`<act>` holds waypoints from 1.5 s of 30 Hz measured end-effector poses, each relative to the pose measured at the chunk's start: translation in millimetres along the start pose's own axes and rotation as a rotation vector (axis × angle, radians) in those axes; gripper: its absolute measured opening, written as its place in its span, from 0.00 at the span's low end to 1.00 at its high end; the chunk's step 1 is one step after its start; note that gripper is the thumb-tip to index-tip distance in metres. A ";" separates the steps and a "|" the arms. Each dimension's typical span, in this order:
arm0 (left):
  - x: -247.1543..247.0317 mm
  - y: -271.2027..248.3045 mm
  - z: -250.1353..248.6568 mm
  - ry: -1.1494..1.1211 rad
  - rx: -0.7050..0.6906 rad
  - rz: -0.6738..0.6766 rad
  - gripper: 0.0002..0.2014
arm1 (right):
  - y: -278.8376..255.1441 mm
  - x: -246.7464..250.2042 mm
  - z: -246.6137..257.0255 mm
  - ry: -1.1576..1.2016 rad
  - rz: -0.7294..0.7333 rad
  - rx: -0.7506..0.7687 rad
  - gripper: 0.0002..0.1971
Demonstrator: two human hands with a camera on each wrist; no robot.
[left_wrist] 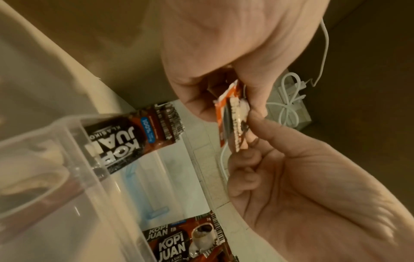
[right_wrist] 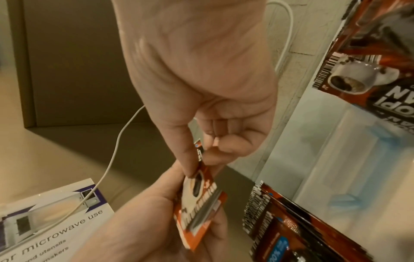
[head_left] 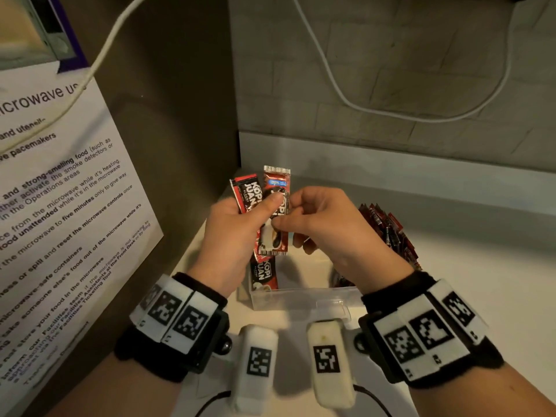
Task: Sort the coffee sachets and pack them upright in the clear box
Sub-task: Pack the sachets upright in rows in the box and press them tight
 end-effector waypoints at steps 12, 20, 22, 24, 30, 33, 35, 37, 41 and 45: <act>47.9 22.3 13.4 0.050 0.006 -0.205 0.07 | 23.0 46.4 -46.9 -0.089 -0.425 -0.124 0.14; 63.2 15.3 30.1 0.025 0.024 -0.216 0.06 | 42.3 20.4 -84.7 -0.332 -0.342 -0.272 0.09; 63.1 14.1 32.0 0.024 0.034 -0.210 0.05 | 44.2 19.4 -85.7 -0.384 -0.338 -0.272 0.07; 61.7 13.7 32.9 0.022 0.044 -0.207 0.04 | 45.7 17.3 -85.8 -0.406 -0.335 -0.269 0.07; 57.6 13.3 35.5 0.015 0.084 -0.221 0.03 | 50.0 14.5 -79.9 -0.513 -0.314 -0.210 0.06; 57.2 12.7 36.4 -0.002 0.106 -0.224 0.04 | 50.3 13.3 -78.8 -0.573 -0.312 -0.209 0.07; 57.1 12.2 36.3 -0.004 0.110 -0.216 0.05 | 50.6 13.9 -79.2 -0.586 -0.328 -0.212 0.06; 57.1 11.8 36.1 -0.007 0.112 -0.212 0.05 | 51.2 15.1 -79.1 -0.590 -0.340 -0.212 0.06; 55.4 10.6 36.3 -0.004 0.124 -0.203 0.05 | 53.4 19.5 -81.4 -0.587 -0.346 -0.235 0.05; 51.3 9.8 35.9 0.002 0.133 -0.183 0.06 | 55.1 23.4 -86.7 -0.553 -0.348 -0.275 0.04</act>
Point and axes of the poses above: each hand's wrist, its own y-axis towards the middle knuckle, its own x-axis out of the back of the hand, z = x × y, the point moved 8 cm from there along y, towards the middle knuckle
